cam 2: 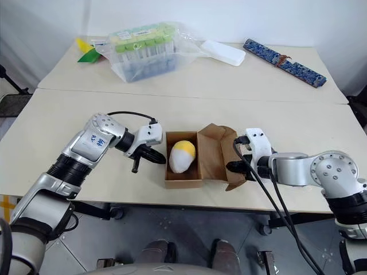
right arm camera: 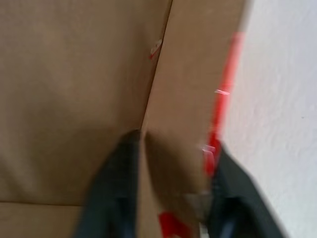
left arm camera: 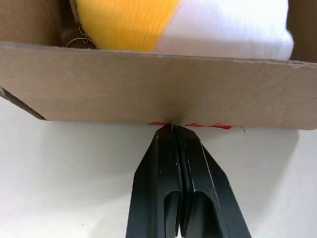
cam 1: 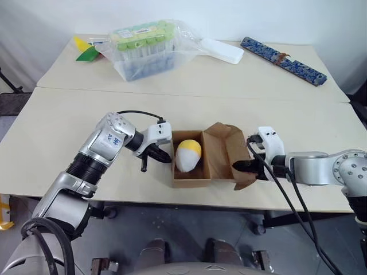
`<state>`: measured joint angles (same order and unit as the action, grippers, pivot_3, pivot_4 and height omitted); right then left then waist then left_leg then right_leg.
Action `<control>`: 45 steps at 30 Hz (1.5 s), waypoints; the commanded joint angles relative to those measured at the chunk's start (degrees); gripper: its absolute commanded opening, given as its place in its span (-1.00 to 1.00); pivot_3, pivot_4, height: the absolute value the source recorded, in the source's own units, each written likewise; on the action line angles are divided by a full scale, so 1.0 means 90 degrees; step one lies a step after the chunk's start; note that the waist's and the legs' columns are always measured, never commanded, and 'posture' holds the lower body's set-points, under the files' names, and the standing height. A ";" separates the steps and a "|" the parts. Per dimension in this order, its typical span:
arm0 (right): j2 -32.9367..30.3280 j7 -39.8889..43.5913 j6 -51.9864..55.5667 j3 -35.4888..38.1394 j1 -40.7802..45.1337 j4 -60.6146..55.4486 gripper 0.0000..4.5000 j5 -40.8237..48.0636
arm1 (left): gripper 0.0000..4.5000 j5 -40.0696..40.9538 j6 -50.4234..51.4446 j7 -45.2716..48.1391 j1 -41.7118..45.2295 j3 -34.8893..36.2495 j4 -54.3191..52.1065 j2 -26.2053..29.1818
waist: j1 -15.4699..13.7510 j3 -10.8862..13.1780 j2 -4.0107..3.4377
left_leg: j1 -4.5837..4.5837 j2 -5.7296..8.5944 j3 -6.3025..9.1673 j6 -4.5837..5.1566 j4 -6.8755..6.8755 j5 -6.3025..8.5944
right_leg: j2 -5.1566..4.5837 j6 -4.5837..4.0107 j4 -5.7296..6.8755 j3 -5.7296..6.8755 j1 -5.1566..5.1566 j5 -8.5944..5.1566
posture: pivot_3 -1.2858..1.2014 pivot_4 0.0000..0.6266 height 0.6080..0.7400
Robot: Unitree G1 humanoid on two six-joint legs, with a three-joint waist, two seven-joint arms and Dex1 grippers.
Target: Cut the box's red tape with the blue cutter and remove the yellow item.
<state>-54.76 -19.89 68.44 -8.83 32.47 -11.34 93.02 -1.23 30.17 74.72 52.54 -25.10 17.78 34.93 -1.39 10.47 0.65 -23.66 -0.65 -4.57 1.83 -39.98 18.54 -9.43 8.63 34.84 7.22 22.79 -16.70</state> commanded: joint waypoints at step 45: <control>-0.0822 0.6996 -0.1503 0.2508 -0.1217 -0.2513 1.00 -0.3839 | 0.98 0.0547 0.0763 0.0564 0.1778 0.0315 -0.0299 -0.0044 | -0.0027 0.0009 0.0016 | 0.0030 0.0041 -0.0037 0.0012 -0.0005 0.0012 | -0.0001 0.0011 0.0014 -0.0041 -0.0005 0.0006 | 0.03 -0.52 1.00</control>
<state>-62.44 42.68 56.94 11.47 21.76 -32.05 59.32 4.22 38.56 78.26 66.39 -20.99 16.13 35.04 -1.63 10.55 0.80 -23.40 -0.27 -4.90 1.95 -40.03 18.65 -9.44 8.72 34.95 6.85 22.75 -16.65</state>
